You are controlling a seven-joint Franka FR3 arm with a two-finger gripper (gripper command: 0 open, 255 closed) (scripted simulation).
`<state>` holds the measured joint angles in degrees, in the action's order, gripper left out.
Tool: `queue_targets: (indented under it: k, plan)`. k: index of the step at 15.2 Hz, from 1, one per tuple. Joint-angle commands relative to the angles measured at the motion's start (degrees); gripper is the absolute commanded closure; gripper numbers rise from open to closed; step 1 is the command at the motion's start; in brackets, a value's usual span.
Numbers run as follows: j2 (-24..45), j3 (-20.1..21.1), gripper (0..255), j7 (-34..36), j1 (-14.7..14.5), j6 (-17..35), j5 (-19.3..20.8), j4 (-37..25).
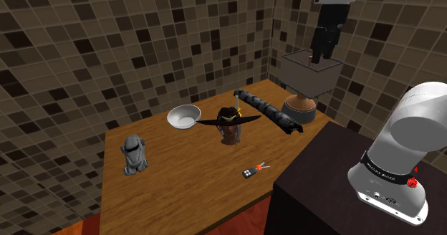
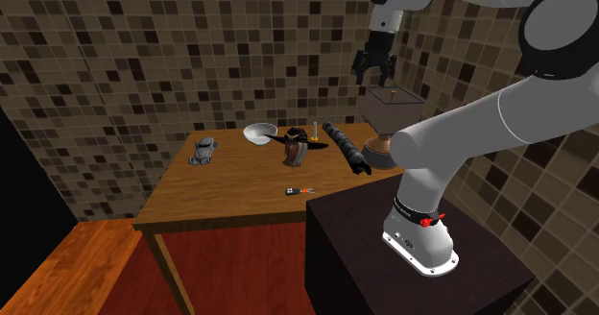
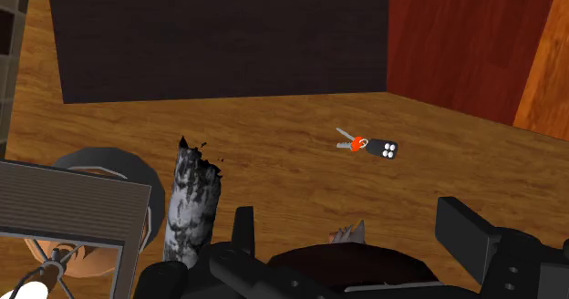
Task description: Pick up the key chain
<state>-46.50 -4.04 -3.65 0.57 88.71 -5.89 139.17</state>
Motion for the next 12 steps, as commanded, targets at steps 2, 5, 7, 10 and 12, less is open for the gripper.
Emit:
queue_targets:
  k: [2, 5, 7, 10, 12]
  plan:
    - [0.1, 0.4, 0, -0.9, -0.7, 2.0, -0.1, 1.6]
    - [1.1, 1.6, 0, -3.7, -2.7, 8.2, -0.4, 6.3]
    - [2.1, 2.5, 0, -5.5, -4.2, 12.5, -0.7, 9.1]
    - [4.3, 3.8, 0, -8.1, -6.5, 19.3, -1.2, 12.8]
    - [6.3, 4.6, 0, -9.8, -8.0, 23.9, -1.5, 15.0]
